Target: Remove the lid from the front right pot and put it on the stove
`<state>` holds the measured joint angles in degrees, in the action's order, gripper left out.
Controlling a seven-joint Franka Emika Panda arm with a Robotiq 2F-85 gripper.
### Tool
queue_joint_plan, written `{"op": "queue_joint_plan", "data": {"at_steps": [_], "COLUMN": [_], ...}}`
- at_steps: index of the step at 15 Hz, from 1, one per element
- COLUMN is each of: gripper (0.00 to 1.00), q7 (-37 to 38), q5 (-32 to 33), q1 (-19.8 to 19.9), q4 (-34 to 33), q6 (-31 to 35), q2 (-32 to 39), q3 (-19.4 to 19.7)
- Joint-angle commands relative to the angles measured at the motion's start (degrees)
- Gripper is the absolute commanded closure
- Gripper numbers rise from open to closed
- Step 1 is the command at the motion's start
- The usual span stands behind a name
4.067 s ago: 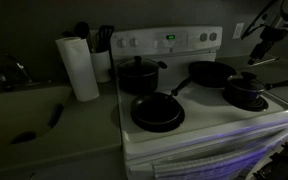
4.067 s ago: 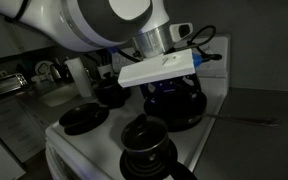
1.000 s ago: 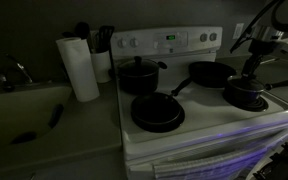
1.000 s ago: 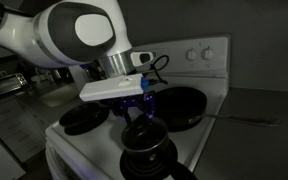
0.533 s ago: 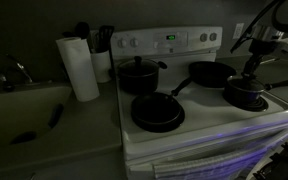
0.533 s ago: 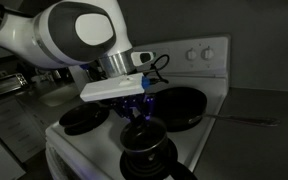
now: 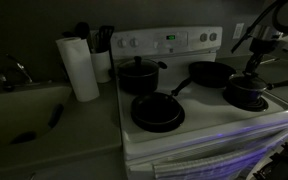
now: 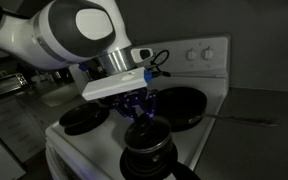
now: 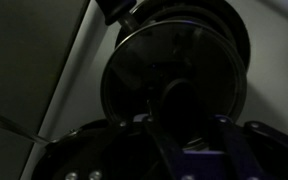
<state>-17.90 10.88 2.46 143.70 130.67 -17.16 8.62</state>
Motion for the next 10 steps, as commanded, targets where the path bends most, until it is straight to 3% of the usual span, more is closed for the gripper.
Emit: {"op": "queue_joint_plan", "data": {"at_steps": [1, 10], "gripper": [0.85, 0.85], "q7": [-0.18, -4.25], "q5": [2.54, -0.34], "q1": [1.13, -1.3], "q4": [-1.98, -5.34], "q6": [-1.46, -2.29], "q2": [0.1, 1.46], "q3": [-1.07, -1.36]}}
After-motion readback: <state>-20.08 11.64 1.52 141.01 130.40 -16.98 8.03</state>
